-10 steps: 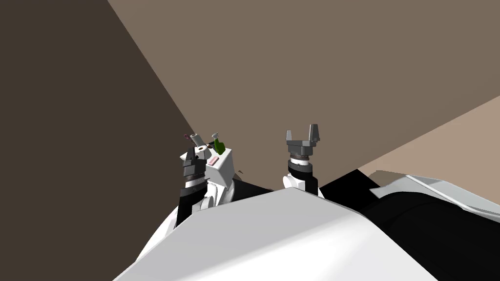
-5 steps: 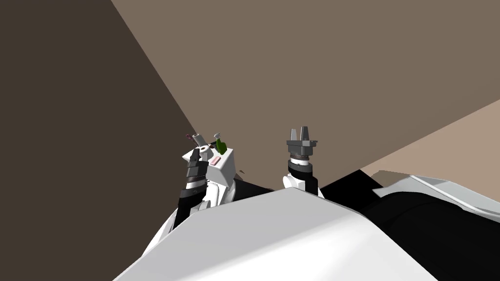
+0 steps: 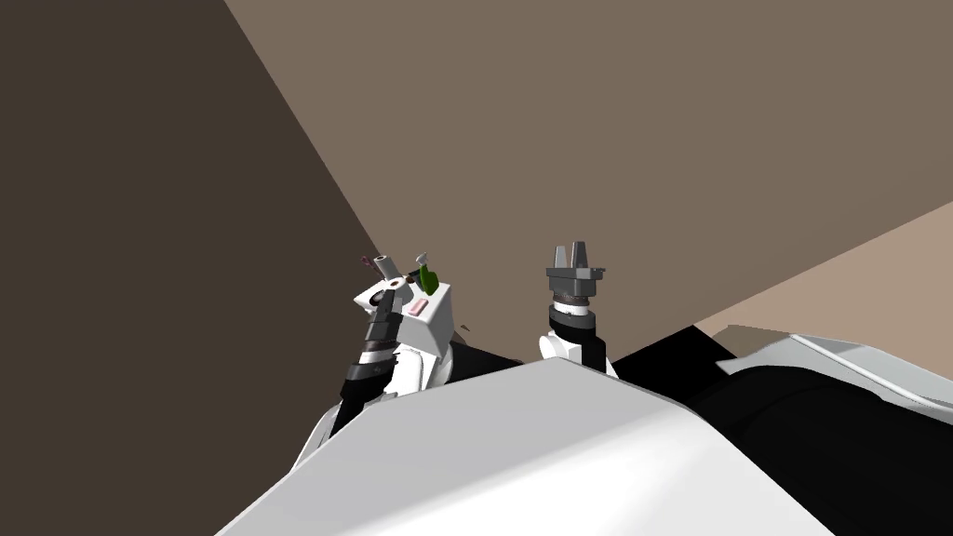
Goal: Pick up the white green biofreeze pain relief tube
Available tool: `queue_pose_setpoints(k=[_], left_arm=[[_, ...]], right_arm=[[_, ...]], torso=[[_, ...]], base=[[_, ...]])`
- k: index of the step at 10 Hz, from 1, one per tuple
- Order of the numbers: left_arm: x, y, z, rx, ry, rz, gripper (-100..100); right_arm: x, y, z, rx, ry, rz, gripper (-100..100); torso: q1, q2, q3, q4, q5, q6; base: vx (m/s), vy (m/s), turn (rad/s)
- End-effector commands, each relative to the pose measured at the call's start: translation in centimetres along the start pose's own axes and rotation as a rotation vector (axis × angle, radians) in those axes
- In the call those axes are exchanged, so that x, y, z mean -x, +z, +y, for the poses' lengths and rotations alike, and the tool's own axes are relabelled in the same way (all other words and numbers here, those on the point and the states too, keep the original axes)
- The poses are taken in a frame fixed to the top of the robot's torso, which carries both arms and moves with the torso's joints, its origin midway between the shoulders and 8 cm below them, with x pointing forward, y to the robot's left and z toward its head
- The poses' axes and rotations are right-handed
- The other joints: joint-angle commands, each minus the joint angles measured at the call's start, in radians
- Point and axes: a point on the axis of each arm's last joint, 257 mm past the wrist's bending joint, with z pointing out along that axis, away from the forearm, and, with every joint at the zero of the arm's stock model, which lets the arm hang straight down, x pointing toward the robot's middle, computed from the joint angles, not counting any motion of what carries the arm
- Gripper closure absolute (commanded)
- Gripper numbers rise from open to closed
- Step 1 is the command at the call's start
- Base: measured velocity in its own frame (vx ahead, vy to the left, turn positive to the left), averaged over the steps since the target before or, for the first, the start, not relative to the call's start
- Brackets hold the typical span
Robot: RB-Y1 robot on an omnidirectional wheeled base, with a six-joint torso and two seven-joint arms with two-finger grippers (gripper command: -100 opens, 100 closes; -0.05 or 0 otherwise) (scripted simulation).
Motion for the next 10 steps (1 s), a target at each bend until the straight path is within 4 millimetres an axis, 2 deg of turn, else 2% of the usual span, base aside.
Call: queue_pose_setpoints(k=[1, 3, 10], left_arm=[[-0.7, -0.5, 1.1, 0.032, 0.037, 0.038, -100], [-2.2, -1.8, 3.1, 0.088, 0.119, 0.114, -100], [-2.2, -1.8, 3.1, 0.088, 0.119, 0.114, -100]], right_arm=[[0.0, 0.0, 0.0, 0.0, 0.0, 0.0, 0], [0.0, 0.0, 0.0, 0.0, 0.0, 0.0, 0], [0.0, 0.0, 0.0, 0.0, 0.0, 0.0, 0]], torso=[[0.0, 0.0, 0.0, 0.0, 0.0, 0.0], [-0.003, 0.002, 0.001, 0.0, -0.001, 0.0], [-0.007, 0.001, 0.0, 0.0, -0.002, 0.0]], base=[[0.016, 0.072, -0.023], [-0.03, 0.028, -0.096], [0.0, 0.0, 0.001]])
